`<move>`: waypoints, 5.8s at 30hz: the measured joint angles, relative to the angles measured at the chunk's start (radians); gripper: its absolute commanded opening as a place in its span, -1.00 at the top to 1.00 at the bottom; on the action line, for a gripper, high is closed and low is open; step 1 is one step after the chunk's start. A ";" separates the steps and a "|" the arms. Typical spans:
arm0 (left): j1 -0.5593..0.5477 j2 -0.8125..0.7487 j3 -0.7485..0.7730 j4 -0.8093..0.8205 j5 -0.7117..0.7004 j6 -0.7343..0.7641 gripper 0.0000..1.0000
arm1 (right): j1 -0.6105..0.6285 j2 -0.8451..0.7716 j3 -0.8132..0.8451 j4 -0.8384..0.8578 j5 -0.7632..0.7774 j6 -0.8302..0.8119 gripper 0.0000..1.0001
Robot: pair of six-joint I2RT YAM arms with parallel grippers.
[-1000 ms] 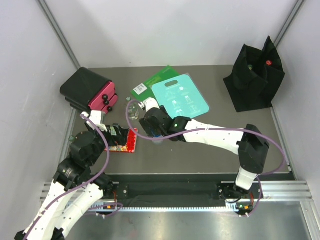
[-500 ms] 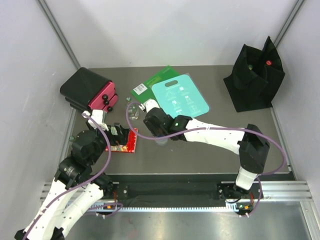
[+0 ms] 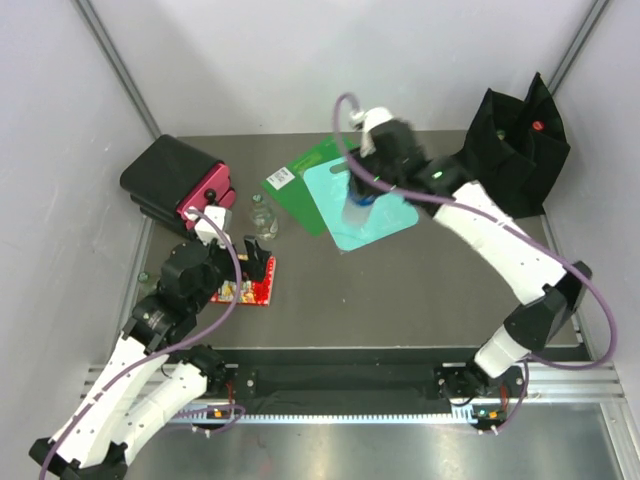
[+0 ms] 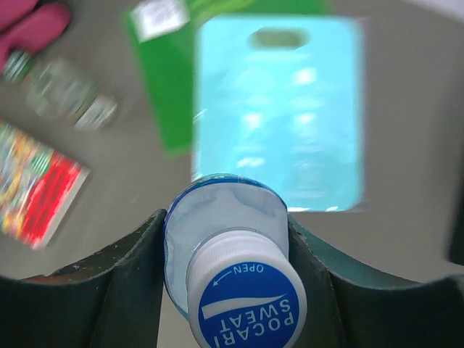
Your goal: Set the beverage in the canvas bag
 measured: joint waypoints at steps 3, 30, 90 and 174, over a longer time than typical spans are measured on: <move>0.000 0.004 -0.015 0.027 0.012 0.005 -0.97 | -0.165 -0.012 0.106 -0.031 0.003 -0.032 1.00; 0.000 0.035 -0.027 0.051 0.056 0.027 -0.98 | -0.893 0.204 0.430 0.189 -0.005 -0.209 1.00; 0.000 0.023 -0.033 0.060 0.052 0.028 -0.98 | -0.985 0.272 0.209 0.197 0.006 -0.201 1.00; 0.000 0.024 -0.033 0.060 0.039 0.030 -0.97 | -1.027 0.176 0.379 0.082 -0.136 -0.062 -0.34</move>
